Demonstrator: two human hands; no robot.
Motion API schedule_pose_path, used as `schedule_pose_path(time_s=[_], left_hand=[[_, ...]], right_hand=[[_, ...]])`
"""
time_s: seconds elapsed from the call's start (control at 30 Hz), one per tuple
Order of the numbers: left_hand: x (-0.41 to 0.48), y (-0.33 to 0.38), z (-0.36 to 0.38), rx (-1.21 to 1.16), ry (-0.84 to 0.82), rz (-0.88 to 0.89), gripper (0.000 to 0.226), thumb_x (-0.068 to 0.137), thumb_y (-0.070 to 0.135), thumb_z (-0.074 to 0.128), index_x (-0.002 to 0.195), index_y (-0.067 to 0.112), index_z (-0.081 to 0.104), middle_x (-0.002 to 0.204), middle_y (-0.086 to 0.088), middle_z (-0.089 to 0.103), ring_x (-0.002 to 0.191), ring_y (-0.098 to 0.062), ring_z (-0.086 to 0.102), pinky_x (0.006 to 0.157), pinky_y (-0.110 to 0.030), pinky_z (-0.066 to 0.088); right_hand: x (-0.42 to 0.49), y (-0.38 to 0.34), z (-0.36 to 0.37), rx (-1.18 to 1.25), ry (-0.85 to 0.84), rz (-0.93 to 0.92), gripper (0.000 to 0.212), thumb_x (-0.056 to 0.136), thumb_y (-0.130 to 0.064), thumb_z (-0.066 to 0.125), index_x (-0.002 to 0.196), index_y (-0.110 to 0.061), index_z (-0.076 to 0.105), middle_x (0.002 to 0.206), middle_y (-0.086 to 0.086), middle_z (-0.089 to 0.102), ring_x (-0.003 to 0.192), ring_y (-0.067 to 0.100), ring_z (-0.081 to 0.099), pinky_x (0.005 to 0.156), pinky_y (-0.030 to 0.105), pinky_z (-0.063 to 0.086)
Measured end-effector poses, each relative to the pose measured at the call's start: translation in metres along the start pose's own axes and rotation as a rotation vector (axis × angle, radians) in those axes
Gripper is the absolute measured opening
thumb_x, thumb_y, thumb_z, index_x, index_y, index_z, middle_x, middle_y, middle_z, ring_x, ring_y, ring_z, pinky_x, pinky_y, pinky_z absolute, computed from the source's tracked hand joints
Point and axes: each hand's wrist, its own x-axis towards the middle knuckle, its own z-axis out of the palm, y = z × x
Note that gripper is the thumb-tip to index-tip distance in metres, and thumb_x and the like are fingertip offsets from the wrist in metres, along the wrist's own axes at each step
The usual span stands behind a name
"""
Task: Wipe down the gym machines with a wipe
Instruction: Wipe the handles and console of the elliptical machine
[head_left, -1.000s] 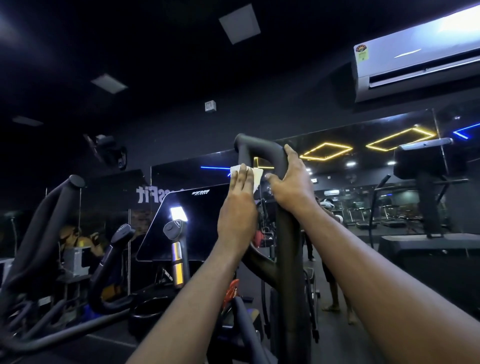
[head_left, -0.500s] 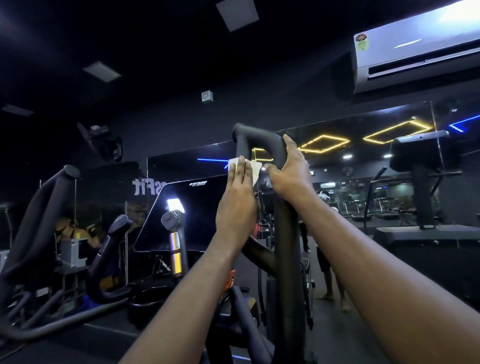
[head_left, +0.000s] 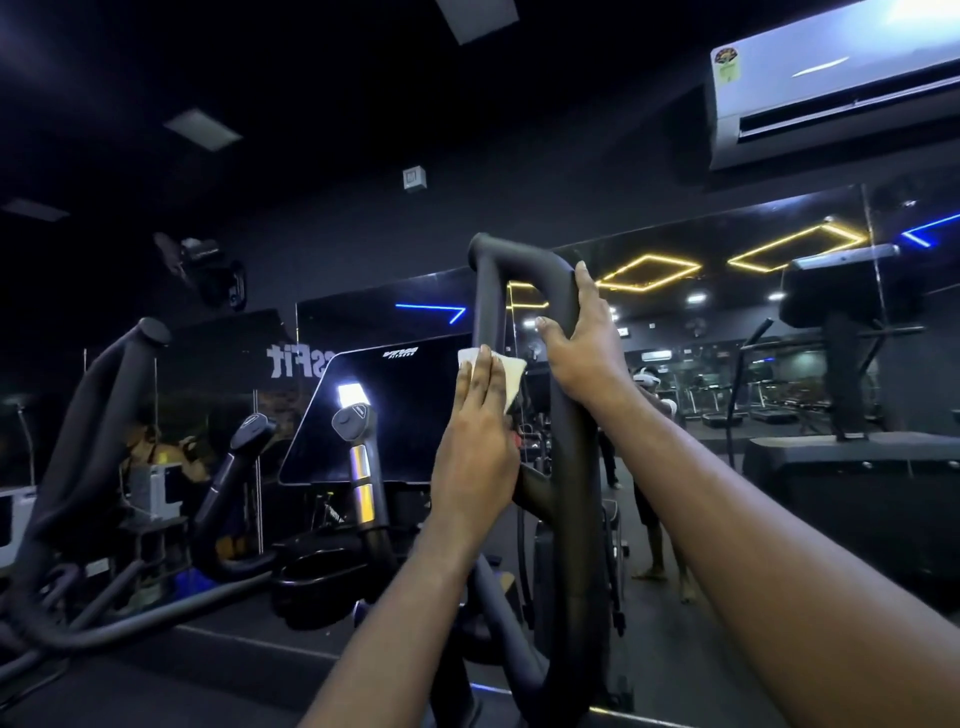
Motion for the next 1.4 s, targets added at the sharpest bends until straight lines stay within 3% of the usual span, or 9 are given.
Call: schedule_pose_path(time_s=[0.17, 0.33, 0.43, 0.57, 0.8, 0.93, 1.1, 1.3, 1.4], left_hand=[[-0.049, 0.013, 0.006, -0.073, 0.063, -0.117, 0.065, 0.100, -0.006, 0.028, 0.161, 0.015, 0.020, 0.169, 0.011, 0.007, 0.155, -0.004, -0.005, 0.107, 0.004, -0.004], [-0.079, 0.032, 0.008, -0.119, 0.047, -0.115, 0.071, 0.091, -0.009, 0.036, 0.159, 0.011, 0.027, 0.168, 0.007, 0.015, 0.154, -0.003, -0.010, 0.118, -0.007, 0.003], [-0.093, 0.043, 0.010, -0.158, 0.016, -0.117, 0.071, 0.092, -0.011, 0.036, 0.159, 0.012, 0.028, 0.168, 0.006, 0.017, 0.153, 0.001, -0.009, 0.127, -0.027, 0.011], [-0.110, 0.059, 0.013, -0.218, 0.004, -0.130, 0.058, 0.103, 0.004, 0.028, 0.160, 0.015, 0.025, 0.168, 0.009, 0.014, 0.153, 0.003, -0.006, 0.127, -0.030, 0.010], [-0.141, 0.067, 0.021, -0.261, 0.033, -0.103, 0.087, 0.083, -0.023, 0.032, 0.160, 0.015, 0.021, 0.168, 0.006, 0.012, 0.155, -0.006, 0.004, 0.127, -0.034, 0.013], [-0.140, 0.063, 0.021, -0.318, 0.026, -0.053, 0.074, 0.095, -0.016, 0.035, 0.160, 0.016, 0.021, 0.169, 0.007, 0.014, 0.156, -0.009, 0.006, 0.127, -0.032, 0.011], [-0.161, 0.063, 0.026, -0.371, -0.002, -0.036, 0.071, 0.096, -0.015, 0.038, 0.159, 0.013, 0.025, 0.168, 0.007, 0.018, 0.156, -0.011, 0.009, 0.125, -0.022, 0.000], [-0.183, 0.057, 0.026, -0.438, -0.042, -0.015, 0.066, 0.098, -0.013, 0.039, 0.158, 0.011, 0.026, 0.168, 0.004, 0.021, 0.156, -0.016, 0.012, 0.127, -0.039, 0.012], [-0.177, 0.057, 0.026, -0.443, -0.049, -0.024, 0.068, 0.096, -0.012, 0.038, 0.158, 0.011, 0.027, 0.167, 0.004, 0.022, 0.156, -0.015, 0.011, 0.127, -0.037, 0.013]], right_hand=[[-0.012, -0.001, -0.001, 0.023, -0.009, 0.037, 0.076, 0.103, -0.033, 0.054, 0.161, -0.038, 0.005, 0.148, 0.007, 0.037, 0.102, 0.010, 0.048, 0.086, 0.032, 0.044], [-0.021, -0.004, -0.003, 0.020, -0.031, 0.049, 0.076, 0.105, -0.032, 0.051, 0.161, -0.036, 0.001, 0.147, 0.008, 0.036, 0.094, 0.006, 0.043, 0.083, 0.028, 0.038], [-0.027, -0.004, -0.006, 0.028, -0.055, 0.053, 0.076, 0.105, -0.030, 0.050, 0.161, -0.036, -0.001, 0.152, 0.007, 0.033, 0.108, 0.010, 0.043, 0.090, 0.030, 0.041], [-0.037, -0.005, -0.012, 0.030, -0.123, 0.048, 0.076, 0.107, -0.029, 0.047, 0.161, -0.034, -0.007, 0.157, 0.004, 0.025, 0.117, 0.007, 0.032, 0.101, 0.030, 0.033], [-0.051, -0.006, -0.027, 0.115, -0.280, 0.104, 0.081, 0.106, -0.030, 0.047, 0.155, -0.044, -0.017, 0.163, 0.001, 0.014, 0.133, 0.026, 0.041, 0.108, 0.057, 0.045], [-0.072, 0.008, -0.033, 0.194, -0.378, 0.105, 0.081, 0.108, -0.030, 0.044, 0.153, -0.048, -0.021, 0.167, 0.001, 0.004, 0.132, 0.027, 0.047, 0.104, 0.049, 0.050], [-0.094, 0.023, -0.033, 0.312, -0.396, 0.131, 0.077, 0.108, -0.029, 0.044, 0.155, -0.051, -0.013, 0.140, -0.013, 0.024, 0.108, 0.002, 0.051, 0.102, 0.041, 0.050], [-0.116, 0.039, -0.034, 0.464, -0.376, 0.177, 0.072, 0.107, -0.021, 0.047, 0.158, -0.049, 0.005, 0.127, -0.024, 0.043, 0.102, -0.004, 0.063, 0.080, 0.021, 0.056], [-0.124, 0.046, -0.036, 0.527, -0.360, 0.182, 0.070, 0.106, -0.018, 0.048, 0.158, -0.047, 0.012, 0.141, -0.013, 0.047, 0.114, 0.003, 0.063, 0.088, 0.025, 0.056]])
